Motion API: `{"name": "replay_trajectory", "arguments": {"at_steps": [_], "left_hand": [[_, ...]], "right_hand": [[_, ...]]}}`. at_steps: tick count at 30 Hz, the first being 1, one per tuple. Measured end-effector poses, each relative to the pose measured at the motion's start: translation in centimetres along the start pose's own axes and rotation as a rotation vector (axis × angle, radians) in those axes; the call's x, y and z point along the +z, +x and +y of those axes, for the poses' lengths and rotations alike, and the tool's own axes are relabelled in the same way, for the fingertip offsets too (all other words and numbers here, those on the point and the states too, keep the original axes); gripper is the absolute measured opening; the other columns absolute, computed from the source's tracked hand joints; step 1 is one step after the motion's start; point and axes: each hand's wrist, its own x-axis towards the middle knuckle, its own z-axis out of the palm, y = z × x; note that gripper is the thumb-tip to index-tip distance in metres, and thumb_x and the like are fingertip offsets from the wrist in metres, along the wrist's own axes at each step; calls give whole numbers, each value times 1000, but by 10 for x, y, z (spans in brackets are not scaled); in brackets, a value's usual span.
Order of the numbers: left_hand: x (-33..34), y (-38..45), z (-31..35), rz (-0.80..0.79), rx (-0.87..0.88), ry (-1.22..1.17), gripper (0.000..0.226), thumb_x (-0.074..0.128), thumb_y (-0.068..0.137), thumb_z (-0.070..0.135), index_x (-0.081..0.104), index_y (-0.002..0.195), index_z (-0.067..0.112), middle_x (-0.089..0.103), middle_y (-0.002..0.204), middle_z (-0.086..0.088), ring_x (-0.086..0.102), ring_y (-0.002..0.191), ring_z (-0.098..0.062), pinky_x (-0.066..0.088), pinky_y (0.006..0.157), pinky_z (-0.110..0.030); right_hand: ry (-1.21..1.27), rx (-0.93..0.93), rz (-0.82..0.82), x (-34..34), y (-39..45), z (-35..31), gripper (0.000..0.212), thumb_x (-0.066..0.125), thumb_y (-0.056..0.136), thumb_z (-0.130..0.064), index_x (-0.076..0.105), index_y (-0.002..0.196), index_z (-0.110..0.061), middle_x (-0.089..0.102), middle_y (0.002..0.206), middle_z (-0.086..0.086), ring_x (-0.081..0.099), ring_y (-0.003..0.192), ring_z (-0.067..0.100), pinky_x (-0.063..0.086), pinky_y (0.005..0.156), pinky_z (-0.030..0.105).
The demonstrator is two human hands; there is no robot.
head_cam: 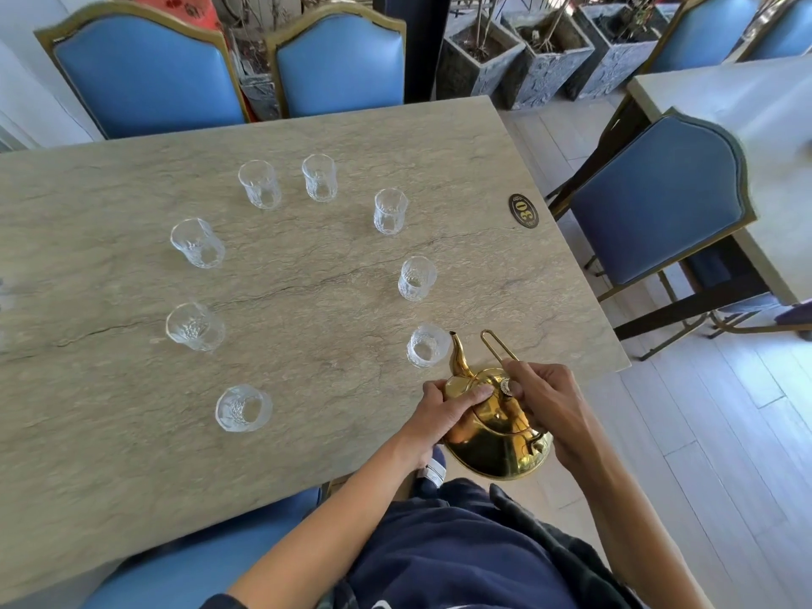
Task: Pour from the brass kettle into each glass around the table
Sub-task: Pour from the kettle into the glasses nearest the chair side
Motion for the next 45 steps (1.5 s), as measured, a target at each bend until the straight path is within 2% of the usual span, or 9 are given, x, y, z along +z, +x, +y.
{"name": "replay_trajectory", "arguments": {"at_steps": [8, 13, 17, 21, 25, 28, 34, 39, 45], "left_hand": [[-3, 2, 33, -7, 55, -7, 118, 97, 59, 75, 46, 148, 18, 73, 137, -10, 74, 125, -24, 64, 101, -42], [-3, 15, 57, 41, 78, -9, 128, 99, 50, 84, 51, 150, 18, 78, 135, -10, 77, 124, -27, 61, 112, -54], [-3, 22, 80, 56, 107, -12, 114, 96, 58, 82, 64, 145, 16, 83, 129, -7, 80, 122, -26, 63, 110, -52], [3, 26, 96, 80, 75, -70, 110, 96, 56, 81, 63, 141, 20, 83, 128, -6, 78, 123, -26, 64, 108, -50], [10, 23, 113, 114, 22, -71, 44, 83, 93, 57, 58, 113, 27, 77, 113, -2, 73, 107, -17, 63, 95, -39], [12, 28, 119, 131, -6, -87, 28, 75, 104, 46, 55, 108, 28, 72, 108, 1, 70, 100, -13, 60, 83, -32], [13, 42, 123, 163, -38, -136, 36, 77, 100, 52, 57, 115, 27, 75, 113, -1, 71, 104, -15, 60, 87, -36], [13, 54, 122, 180, -53, -164, 85, 87, 86, 66, 48, 144, 19, 72, 129, -6, 70, 113, -19, 60, 85, -36], [11, 66, 116, 171, -48, -174, 116, 89, 58, 78, 46, 149, 20, 70, 136, -9, 72, 118, -22, 62, 83, -34]], "right_hand": [[-53, -78, -6, 1, 15, -34, 47, 58, 102, -40, 62, 69, -7, 44, 61, 11, 37, 53, 22, 32, 52, 31], [-81, -91, -41, -2, 36, -58, 48, 58, 103, -38, 60, 65, -9, 45, 60, 10, 38, 52, 19, 32, 54, 31], [-129, -109, -91, -5, 57, -73, 51, 56, 105, -36, 63, 60, -13, 53, 51, -2, 47, 45, 9, 38, 53, 26], [-183, -106, -132, -10, 83, -83, 48, 57, 103, -39, 62, 66, -11, 47, 54, 1, 42, 48, 11, 34, 53, 31], [-216, -111, -151, -11, 106, -90, 48, 58, 102, -40, 59, 65, -10, 41, 53, 0, 34, 46, 13, 28, 50, 30], [-249, -105, -161, -12, 119, -92, 49, 59, 101, -42, 58, 62, -12, 39, 53, 1, 33, 47, 15, 26, 52, 33], [-273, -87, -175, -15, 137, -94, 48, 59, 100, -42, 59, 63, -12, 39, 57, 5, 32, 47, 14, 27, 55, 34], [-276, -76, -181, -16, 147, -96, 48, 59, 101, -41, 59, 64, -11, 39, 56, 4, 32, 47, 13, 27, 53, 33], [-284, -62, -185, -20, 152, -93, 48, 60, 101, -41, 60, 65, -10, 40, 57, 6, 33, 48, 15, 27, 53, 33]]}}
